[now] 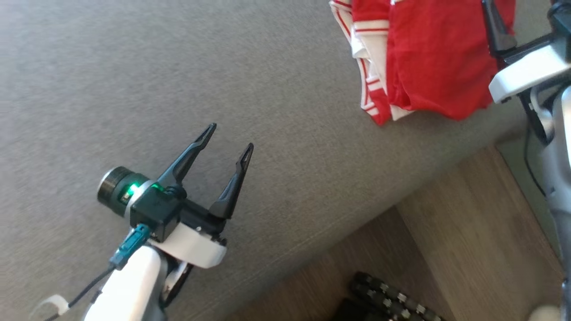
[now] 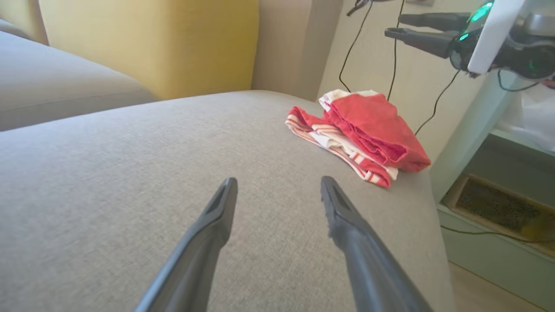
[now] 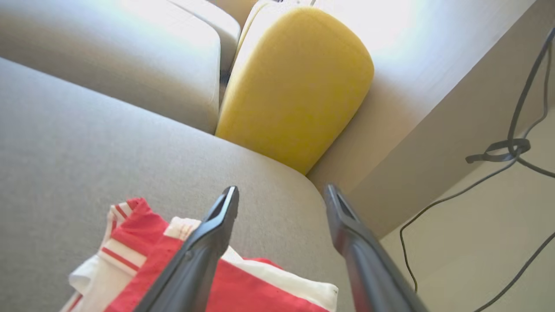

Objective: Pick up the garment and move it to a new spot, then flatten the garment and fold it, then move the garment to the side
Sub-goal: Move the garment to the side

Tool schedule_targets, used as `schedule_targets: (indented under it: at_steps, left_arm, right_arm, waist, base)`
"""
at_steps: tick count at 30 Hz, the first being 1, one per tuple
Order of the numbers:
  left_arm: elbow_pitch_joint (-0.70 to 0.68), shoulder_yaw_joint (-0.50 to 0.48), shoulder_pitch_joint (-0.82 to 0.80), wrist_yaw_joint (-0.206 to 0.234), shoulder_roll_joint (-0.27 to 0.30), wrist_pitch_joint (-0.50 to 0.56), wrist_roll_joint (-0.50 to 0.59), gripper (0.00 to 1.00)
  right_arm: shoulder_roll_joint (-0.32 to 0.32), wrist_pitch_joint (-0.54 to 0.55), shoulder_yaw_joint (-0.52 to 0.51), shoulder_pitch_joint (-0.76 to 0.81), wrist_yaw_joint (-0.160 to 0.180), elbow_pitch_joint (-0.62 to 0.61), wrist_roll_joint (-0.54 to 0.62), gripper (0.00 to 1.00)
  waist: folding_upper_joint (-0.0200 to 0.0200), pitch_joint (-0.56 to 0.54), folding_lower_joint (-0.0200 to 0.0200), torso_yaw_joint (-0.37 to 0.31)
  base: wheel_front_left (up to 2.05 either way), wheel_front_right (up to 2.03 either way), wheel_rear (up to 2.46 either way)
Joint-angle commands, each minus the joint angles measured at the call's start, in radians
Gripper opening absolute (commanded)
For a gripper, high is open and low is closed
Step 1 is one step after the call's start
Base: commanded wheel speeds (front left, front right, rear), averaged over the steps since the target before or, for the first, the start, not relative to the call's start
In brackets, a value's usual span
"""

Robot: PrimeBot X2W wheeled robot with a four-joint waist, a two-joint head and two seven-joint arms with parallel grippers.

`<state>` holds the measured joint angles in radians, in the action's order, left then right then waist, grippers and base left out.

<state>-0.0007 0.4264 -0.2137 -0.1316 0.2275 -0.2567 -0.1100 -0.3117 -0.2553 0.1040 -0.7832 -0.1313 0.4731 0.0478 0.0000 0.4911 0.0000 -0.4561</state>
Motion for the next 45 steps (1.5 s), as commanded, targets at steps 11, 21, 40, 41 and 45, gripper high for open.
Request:
schedule_targets:
  at_steps: [11,21,40,41,45]
  left_arm:
    - [-0.017,-0.156,0.029,0.009,-0.148,-0.005,-0.046,1.00]
    - [0.001,-0.237,0.090,0.011,-0.176,-0.005,-0.061,1.00]
    - [0.061,-0.226,0.191,0.079,-0.177,-0.005,-0.083,1.00]
    - [0.055,-0.227,0.193,0.082,-0.177,-0.005,-0.079,1.00]
    - [0.022,-0.233,0.191,0.092,-0.177,-0.005,-0.055,1.00]
  right_arm:
    - [0.109,-0.006,-0.028,0.202,0.001,-0.201,-0.055,1.00]
    - [0.217,-0.006,-0.131,0.477,0.001,-0.329,-0.002,1.00]
    - [0.261,-0.006,-0.137,0.719,0.001,-0.442,-0.055,1.00]
    - [0.261,-0.006,-0.137,0.723,0.001,-0.445,-0.054,1.00]
    - [0.261,-0.006,-0.141,0.733,0.001,-0.451,-0.064,1.00]
  waist:
    - [0.0000,-0.224,0.0000,0.240]
    - [0.0000,-0.349,0.0000,0.447]
    - [0.0000,-0.426,0.0000,0.530]
    - [0.0000,-0.426,0.0000,0.529]
    - [0.0000,-0.424,0.0000,0.524]
  base:
    - [0.00,0.00,0.00]
    - [0.00,0.00,0.00]
    - [0.00,0.00,0.00]
    - [0.00,0.00,0.00]
    - [0.00,0.00,0.00]
